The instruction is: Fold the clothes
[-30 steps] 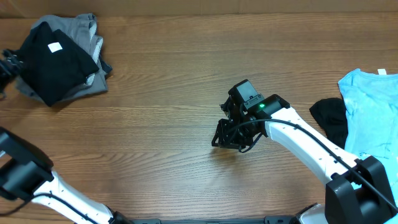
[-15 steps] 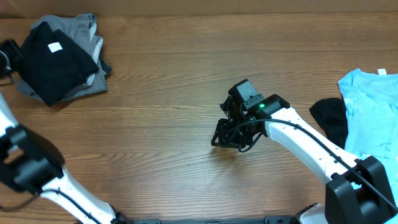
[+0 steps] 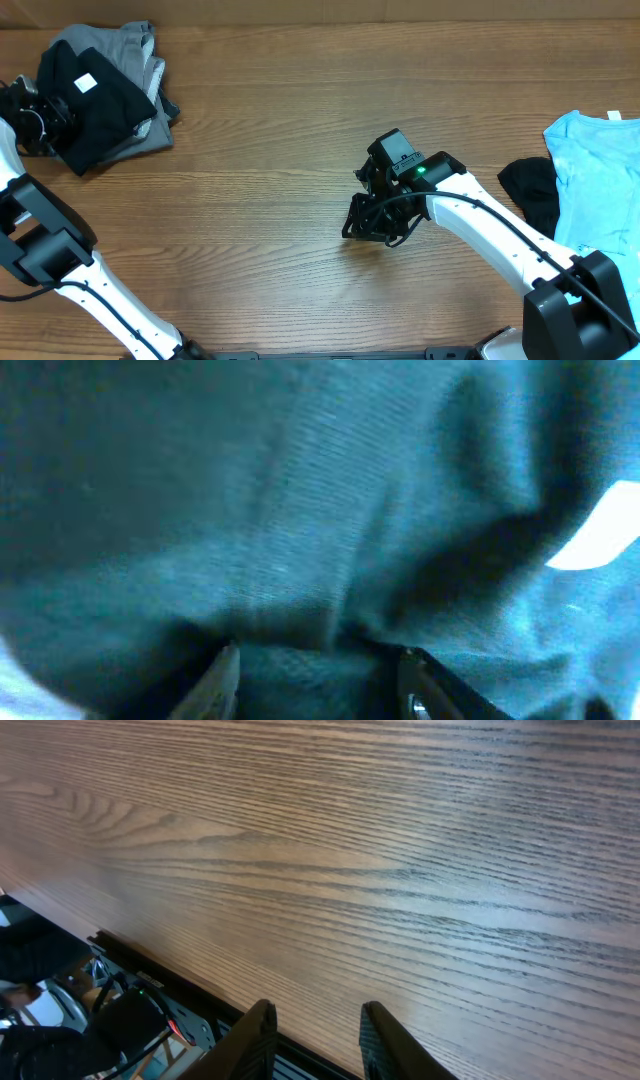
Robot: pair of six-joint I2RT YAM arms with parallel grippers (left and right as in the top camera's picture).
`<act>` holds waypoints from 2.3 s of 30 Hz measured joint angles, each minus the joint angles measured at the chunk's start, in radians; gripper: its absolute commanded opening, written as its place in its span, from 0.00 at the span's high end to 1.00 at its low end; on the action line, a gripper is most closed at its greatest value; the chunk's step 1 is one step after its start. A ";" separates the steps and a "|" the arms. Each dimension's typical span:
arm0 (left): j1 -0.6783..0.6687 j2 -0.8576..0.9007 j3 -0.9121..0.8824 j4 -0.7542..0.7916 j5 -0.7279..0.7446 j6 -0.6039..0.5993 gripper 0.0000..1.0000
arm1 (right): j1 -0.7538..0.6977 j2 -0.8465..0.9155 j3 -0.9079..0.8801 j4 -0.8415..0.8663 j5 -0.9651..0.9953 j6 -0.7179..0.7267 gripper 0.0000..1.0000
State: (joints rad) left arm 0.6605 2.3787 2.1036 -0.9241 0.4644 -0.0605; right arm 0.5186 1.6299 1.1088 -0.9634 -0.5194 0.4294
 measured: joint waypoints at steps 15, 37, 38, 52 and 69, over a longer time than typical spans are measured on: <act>-0.196 -0.694 0.165 -0.369 0.140 0.257 0.01 | 0.000 -0.205 0.073 -0.009 0.200 -0.005 0.61; -1.096 -1.047 0.089 -0.764 -0.389 -0.029 0.00 | -0.001 -0.812 0.274 -0.078 0.587 -0.014 0.00; -1.099 -1.048 0.082 -0.764 -0.394 -0.038 0.00 | -0.001 -0.809 0.273 -0.091 0.588 -0.013 0.00; -1.099 -0.981 0.065 -0.766 -0.410 -0.054 0.00 | -0.001 -0.806 0.273 -0.158 0.598 -0.012 0.00; -1.099 -0.969 0.062 -0.766 -0.415 -0.064 0.00 | -0.402 -1.153 -0.295 0.347 0.676 -0.197 0.00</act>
State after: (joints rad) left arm -0.4389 1.4097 2.1658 -1.6905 0.0498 -0.1249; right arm 0.1165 0.4767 0.8139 -0.6167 0.1562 0.2325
